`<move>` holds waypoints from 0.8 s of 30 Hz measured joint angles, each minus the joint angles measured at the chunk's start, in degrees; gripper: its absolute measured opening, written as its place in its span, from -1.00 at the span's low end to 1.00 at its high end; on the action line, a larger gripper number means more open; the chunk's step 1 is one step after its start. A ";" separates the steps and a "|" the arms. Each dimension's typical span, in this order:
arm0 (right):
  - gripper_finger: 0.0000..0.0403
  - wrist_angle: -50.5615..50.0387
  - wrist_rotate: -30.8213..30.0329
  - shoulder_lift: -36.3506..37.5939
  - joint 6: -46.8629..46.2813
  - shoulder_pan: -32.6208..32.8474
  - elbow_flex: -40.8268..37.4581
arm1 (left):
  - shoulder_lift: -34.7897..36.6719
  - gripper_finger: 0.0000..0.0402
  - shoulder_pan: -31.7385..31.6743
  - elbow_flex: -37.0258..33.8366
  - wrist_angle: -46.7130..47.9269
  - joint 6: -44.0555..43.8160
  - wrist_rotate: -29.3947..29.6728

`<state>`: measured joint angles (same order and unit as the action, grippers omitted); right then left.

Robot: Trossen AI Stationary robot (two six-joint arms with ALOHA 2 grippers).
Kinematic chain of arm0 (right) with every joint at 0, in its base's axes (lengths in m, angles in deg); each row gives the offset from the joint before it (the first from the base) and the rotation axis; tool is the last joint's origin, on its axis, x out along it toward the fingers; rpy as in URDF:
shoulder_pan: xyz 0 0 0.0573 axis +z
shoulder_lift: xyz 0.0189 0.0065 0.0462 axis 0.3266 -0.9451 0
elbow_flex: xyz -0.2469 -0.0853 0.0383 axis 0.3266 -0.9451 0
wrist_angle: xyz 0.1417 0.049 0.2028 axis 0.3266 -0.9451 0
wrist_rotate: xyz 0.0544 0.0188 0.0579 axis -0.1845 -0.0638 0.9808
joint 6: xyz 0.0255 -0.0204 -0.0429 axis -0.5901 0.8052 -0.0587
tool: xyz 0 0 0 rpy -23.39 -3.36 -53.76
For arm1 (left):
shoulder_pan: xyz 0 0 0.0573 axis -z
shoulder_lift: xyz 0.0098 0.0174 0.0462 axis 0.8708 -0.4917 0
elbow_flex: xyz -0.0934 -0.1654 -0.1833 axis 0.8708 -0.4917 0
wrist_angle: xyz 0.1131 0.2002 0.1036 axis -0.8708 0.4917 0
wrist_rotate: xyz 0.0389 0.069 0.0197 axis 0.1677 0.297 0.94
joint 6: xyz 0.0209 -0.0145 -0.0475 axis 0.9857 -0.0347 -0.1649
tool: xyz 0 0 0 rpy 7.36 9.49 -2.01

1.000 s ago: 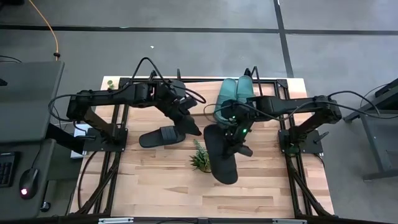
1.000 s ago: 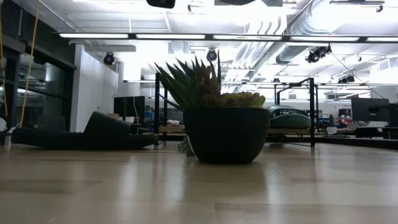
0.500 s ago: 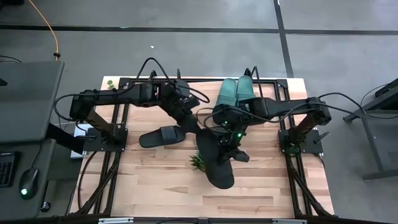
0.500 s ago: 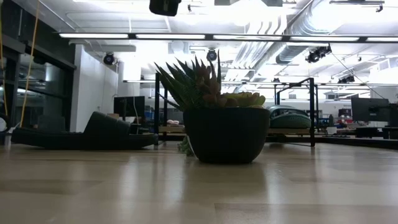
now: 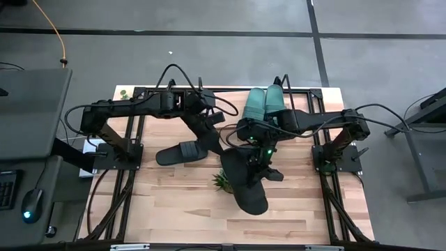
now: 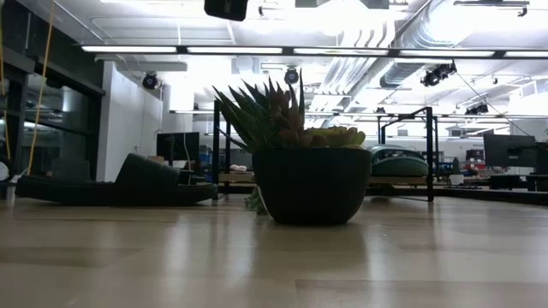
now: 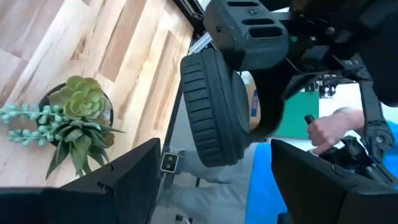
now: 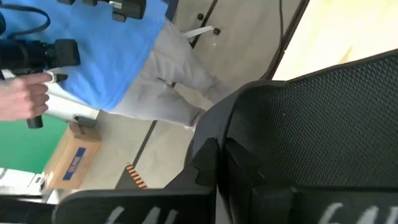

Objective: Pick and place slides into the shelf
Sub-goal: Put the right black slipper on the shelf

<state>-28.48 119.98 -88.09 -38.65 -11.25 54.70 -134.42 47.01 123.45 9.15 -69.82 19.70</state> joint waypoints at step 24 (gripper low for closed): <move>-1.00 -0.58 2.02 0.02 1.05 1.61 0.00 | -6.42 0.42 -1.48 0.00 -4.00 0.49 -14.04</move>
<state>-29.06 122.00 -88.06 -37.60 -9.64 54.70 -140.84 45.53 123.45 5.15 -69.32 5.67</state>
